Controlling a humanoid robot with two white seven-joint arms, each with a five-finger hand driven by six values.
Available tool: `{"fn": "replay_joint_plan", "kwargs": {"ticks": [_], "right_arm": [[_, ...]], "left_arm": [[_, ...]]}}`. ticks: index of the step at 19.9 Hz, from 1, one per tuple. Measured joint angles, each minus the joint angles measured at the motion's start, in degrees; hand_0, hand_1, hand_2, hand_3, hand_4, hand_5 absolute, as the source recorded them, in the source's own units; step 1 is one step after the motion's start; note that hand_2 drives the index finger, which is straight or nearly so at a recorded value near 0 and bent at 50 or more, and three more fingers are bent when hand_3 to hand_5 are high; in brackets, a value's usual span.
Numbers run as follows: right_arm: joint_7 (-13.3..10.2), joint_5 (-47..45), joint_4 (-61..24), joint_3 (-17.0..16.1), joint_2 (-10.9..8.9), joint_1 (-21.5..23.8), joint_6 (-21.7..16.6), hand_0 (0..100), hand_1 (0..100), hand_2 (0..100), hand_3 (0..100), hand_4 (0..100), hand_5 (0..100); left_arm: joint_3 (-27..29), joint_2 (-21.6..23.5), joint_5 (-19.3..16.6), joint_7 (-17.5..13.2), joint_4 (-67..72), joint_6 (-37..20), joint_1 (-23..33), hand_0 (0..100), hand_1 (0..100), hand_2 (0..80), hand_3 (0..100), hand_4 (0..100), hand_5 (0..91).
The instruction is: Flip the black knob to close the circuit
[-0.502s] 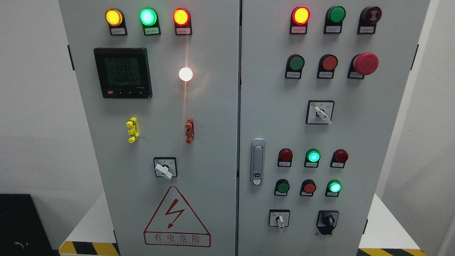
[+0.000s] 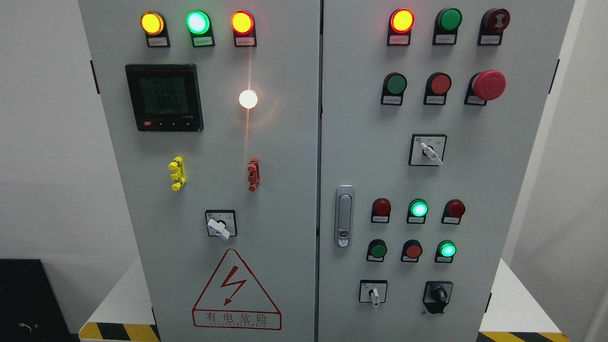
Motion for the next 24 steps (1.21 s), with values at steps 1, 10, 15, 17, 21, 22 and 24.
{"fn": "replay_joint_plan", "kwargs": {"ticks": [1, 10, 15, 17, 21, 22, 24], "right_arm": [[0.1, 0.3, -0.2, 0.0, 0.03, 0.0, 0.2, 0, 5, 0, 0, 0, 0], [-3.2, 8.2, -6.0, -0.1, 0.49, 0.3, 5.7, 0, 5, 0, 0, 0, 0], [-3.4, 17.6, -12.1, -1.1, 0.69, 0.4, 7.6, 0, 5, 4, 11, 2, 0], [-3.5, 22.9, -14.7, -2.1, 0.73, 0.4, 7.7, 0, 5, 7, 15, 8, 0], [-3.0, 30.1, -20.8, -3.2, 0.83, 0.4, 7.7, 0, 4, 13, 22, 17, 0], [-2.9, 31.6, -22.5, -3.2, 0.85, 0.4, 7.7, 0, 5, 16, 25, 21, 3], [-2.8, 34.5, -25.7, -3.3, 0.89, 0.4, 7.7, 0, 4, 20, 29, 27, 7]], "left_arm": [[0.0, 0.0, 0.0, 0.0, 0.0, 0.0, 0.0, 12, 56, 0.0, 0, 0, 0.0], [0.0, 0.0, 0.0, 0.0, 0.0, 0.0, 0.0, 12, 56, 0.0, 0, 0, 0.0], [0.0, 0.0, 0.0, 0.0, 0.0, 0.0, 0.0, 12, 56, 0.0, 0, 0, 0.0], [0.0, 0.0, 0.0, 0.0, 0.0, 0.0, 0.0, 12, 56, 0.0, 0, 0, 0.0], [0.0, 0.0, 0.0, 0.0, 0.0, 0.0, 0.0, 12, 56, 0.0, 0, 0, 0.0], [0.0, 0.0, 0.0, 0.0, 0.0, 0.0, 0.0, 12, 56, 0.0, 0, 0, 0.0], [0.0, 0.0, 0.0, 0.0, 0.0, 0.0, 0.0, 12, 56, 0.0, 0, 0, 0.0]]}}
